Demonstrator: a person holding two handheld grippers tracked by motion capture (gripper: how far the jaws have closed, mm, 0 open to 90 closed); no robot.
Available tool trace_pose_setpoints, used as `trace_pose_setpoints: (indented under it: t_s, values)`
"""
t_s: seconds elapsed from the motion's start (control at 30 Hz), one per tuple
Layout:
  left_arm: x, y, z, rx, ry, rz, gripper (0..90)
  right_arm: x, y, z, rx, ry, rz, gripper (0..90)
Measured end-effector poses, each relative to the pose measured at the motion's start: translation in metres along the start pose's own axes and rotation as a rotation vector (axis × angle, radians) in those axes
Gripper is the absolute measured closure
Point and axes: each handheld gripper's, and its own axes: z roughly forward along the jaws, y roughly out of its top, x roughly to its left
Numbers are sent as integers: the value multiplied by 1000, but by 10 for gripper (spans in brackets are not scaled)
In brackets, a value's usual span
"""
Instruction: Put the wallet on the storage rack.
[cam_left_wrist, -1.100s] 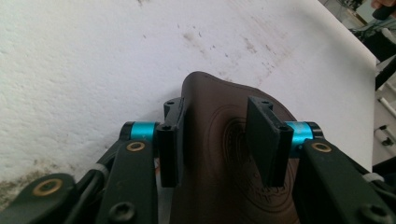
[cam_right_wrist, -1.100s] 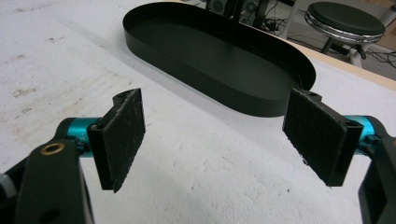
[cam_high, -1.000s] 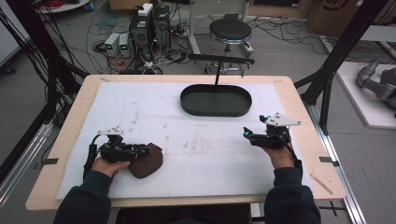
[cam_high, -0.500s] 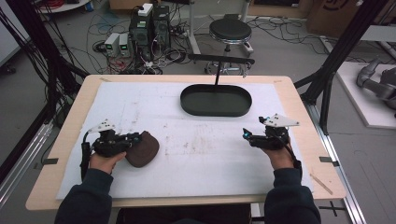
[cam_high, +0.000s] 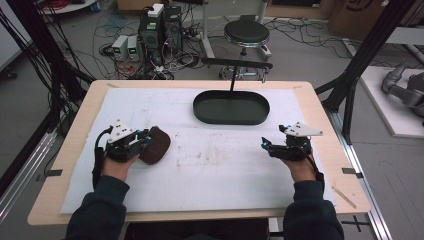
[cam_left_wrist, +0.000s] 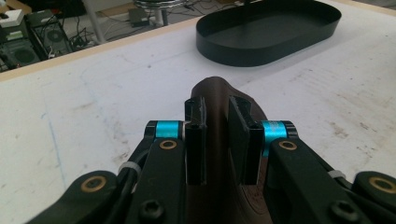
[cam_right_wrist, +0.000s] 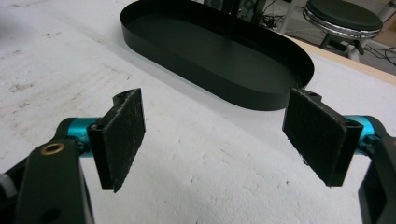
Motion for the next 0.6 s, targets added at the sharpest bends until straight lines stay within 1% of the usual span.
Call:
trace_pose_setpoints:
  t_s: [0.07,0.17,0.3,0.33,0.43,0.5,0.53,0.6]
  values:
    - [-4,1,1,-5,-19,8,767,0,0,0,1,2,1,214]
    - [-10,3,3,-19,-74,-3,758,0,0,0,1,1,-4,214]
    - [-13,2,3,-32,-142,-42,743,0,0,0,-2,2,-2,214]
    - [-13,2,3,-32,-142,-42,741,0,0,0,-2,2,-2,214]
    - [-11,1,3,-41,-211,-85,739,0,0,-1,-2,1,1,214]
    - [-13,0,2,-43,-235,-80,740,0,0,0,-4,3,1,215]
    - [-14,0,3,-46,-237,-79,730,0,0,0,-3,4,-3,214]
    - [-15,0,4,-49,-242,-82,682,1,0,0,1,4,-1,215]
